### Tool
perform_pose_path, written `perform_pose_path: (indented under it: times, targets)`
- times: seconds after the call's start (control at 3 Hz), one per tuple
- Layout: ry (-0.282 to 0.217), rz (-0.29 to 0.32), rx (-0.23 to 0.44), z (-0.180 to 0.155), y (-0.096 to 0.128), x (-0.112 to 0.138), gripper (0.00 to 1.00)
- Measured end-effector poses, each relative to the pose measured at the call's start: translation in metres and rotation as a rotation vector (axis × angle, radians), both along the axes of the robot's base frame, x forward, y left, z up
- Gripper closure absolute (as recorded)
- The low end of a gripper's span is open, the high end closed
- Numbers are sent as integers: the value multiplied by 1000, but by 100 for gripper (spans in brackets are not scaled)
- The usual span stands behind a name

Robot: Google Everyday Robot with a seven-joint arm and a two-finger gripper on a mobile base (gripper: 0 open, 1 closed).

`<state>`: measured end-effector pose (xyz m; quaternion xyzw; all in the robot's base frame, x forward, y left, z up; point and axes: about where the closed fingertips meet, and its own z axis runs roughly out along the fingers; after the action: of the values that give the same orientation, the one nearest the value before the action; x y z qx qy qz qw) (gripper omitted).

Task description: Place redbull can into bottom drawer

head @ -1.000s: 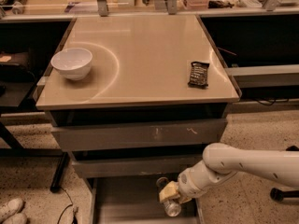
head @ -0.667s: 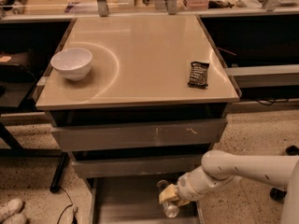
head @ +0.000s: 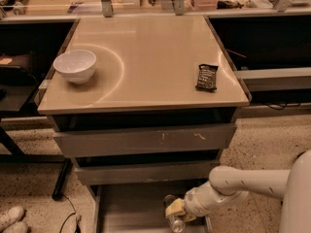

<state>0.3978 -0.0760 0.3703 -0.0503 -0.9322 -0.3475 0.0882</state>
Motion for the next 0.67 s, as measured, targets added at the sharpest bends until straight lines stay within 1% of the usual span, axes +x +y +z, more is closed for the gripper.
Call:
perform_pose_path:
  times: [0.33,0.67]
  targets:
    - [12,8,11,-21,8,2,100]
    - [-19,-38,26,-77,22,22,100]
